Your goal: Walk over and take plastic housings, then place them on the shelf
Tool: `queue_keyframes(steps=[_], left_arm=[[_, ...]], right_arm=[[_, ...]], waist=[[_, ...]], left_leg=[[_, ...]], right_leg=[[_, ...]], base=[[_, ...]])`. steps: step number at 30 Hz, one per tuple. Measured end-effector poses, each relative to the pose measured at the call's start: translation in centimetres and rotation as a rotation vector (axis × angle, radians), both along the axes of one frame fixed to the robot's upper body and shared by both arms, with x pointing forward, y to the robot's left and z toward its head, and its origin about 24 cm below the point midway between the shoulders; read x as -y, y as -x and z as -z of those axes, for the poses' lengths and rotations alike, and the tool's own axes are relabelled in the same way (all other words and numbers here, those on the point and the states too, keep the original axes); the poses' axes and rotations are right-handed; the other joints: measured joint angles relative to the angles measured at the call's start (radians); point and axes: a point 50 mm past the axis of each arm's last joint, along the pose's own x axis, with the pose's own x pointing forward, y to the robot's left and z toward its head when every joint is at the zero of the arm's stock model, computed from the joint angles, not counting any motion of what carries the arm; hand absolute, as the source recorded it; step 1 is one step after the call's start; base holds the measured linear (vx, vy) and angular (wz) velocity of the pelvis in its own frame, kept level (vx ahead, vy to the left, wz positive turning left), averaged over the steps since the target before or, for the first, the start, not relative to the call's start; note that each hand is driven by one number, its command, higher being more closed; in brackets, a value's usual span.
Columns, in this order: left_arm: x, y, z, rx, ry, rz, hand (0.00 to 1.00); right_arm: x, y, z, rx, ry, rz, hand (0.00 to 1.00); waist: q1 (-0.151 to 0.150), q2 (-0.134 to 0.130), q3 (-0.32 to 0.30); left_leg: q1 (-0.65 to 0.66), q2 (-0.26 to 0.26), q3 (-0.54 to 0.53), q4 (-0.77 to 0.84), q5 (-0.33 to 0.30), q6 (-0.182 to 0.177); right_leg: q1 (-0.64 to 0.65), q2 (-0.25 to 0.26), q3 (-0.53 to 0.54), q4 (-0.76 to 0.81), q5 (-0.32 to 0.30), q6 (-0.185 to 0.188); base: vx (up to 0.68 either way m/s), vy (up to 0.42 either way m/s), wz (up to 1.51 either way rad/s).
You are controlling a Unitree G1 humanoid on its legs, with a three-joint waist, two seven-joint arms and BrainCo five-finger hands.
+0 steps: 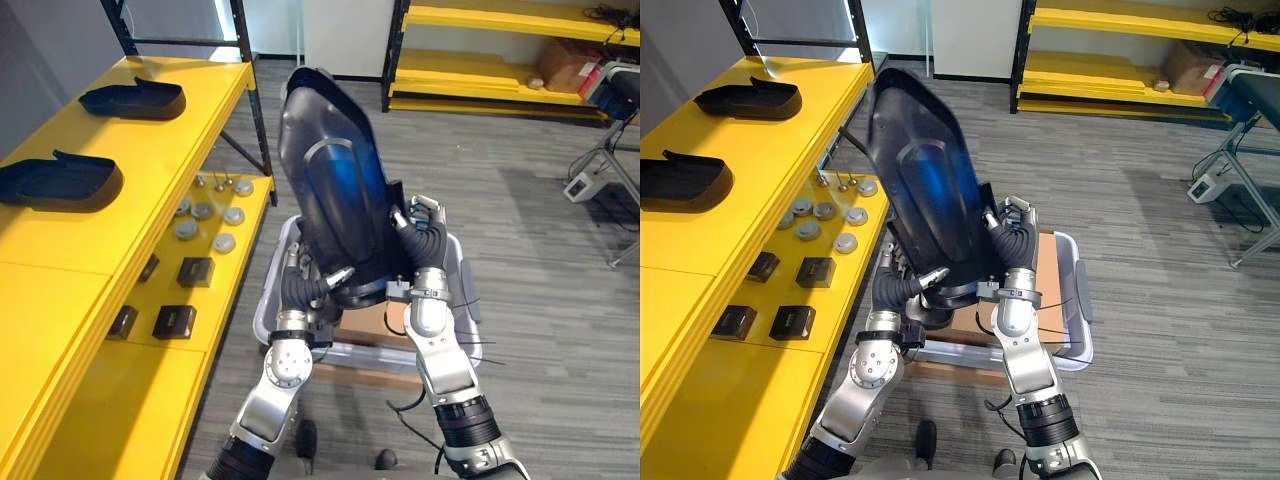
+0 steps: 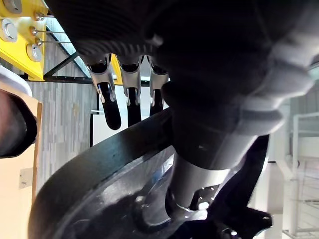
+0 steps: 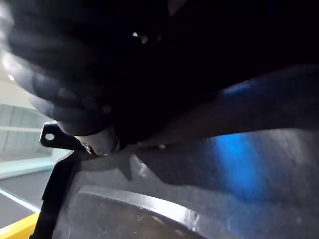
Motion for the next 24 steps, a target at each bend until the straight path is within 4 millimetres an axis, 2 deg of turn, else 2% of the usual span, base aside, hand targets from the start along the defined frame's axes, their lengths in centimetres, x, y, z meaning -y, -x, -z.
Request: queue_keyframes(steps=[3,11,13,16,18,20,22,24], left_arm=[[-0.8,-0.2,0.2,-0.016,-0.001,-0.018,1.00],[-1.6,-0.3,0.2,-0.017,-0.016,-0.009,1.00],[-1.7,-0.3,0.2,-0.015,-0.016,-0.007,1.00],[-2.4,-0.1,-0.1,0.000,-0.007,-0.035,1.00],[-3.1,0.3,0.2,-0.007,-0.037,-0.053,1.00],[-3.8,0.8,0.9,-0.032,-0.060,-0.083,1.00],[-4.5,1.2,1.3,-0.047,-0.080,-0.113,1.00],[-5.5,1.7,1.5,-0.060,-0.076,-0.161,1.00]], right_arm=[[-0.6,0.6,0.7,-0.020,-0.019,-0.125,0.00],[-0.5,0.7,0.8,-0.036,-0.059,-0.246,0.00],[-0.5,0.8,0.3,-0.017,-0.070,-0.273,0.00],[0.2,1.4,-1.8,0.079,-0.113,-0.296,0.00],[1.1,2.0,-3.7,0.179,-0.147,-0.310,0.00],[2.8,2.6,-5.9,0.305,-0.201,-0.275,0.00],[5.2,2.9,-7.1,0.390,-0.253,-0.188,0.00],[9.5,3.1,-7.1,0.430,-0.321,0.006,0.00]], waist=[[0.003,-0.008,-0.010],[0.004,-0.018,-0.035],[0.005,-0.017,-0.035],[0.004,-0.018,-0.036],[0.004,-0.018,-0.038],[0.002,-0.020,-0.042],[0.003,-0.022,-0.045],[0.001,-0.022,-0.047]], left_leg=[[-0.001,-0.001,-0.001,0.000,0.000,0.000],[-0.001,-0.002,-0.001,0.000,-0.002,-0.003],[0.000,-0.001,0.000,0.000,-0.003,-0.005],[0.000,-0.001,0.001,0.000,-0.003,-0.005],[0.001,-0.001,0.002,0.000,-0.004,-0.005],[0.001,-0.001,0.004,0.000,-0.004,-0.005],[0.001,-0.001,0.005,0.000,-0.004,-0.005],[0.001,-0.002,0.006,0.000,-0.004,-0.005]], right_leg=[[0.001,-0.001,-0.001,0.000,0.000,0.000],[0.001,-0.001,-0.001,0.002,-0.003,-0.006],[0.001,-0.001,-0.001,0.002,-0.004,-0.006],[0.001,-0.001,0.001,0.002,-0.004,-0.006],[0.001,-0.001,0.003,0.001,-0.004,-0.006],[0.001,0.000,0.003,0.001,-0.004,-0.006],[0.001,0.000,0.001,0.001,-0.004,-0.006],[0.001,-0.001,0.000,0.001,-0.004,-0.006]], base=[[0.00,-0.002,0.01],[0.00,0.000,0.00],[0.00,0.000,0.00],[0.00,0.000,0.00],[0.00,0.000,0.00],[0.00,0.000,0.00],[0.00,0.000,0.00],[0.00,0.000,0.00]])
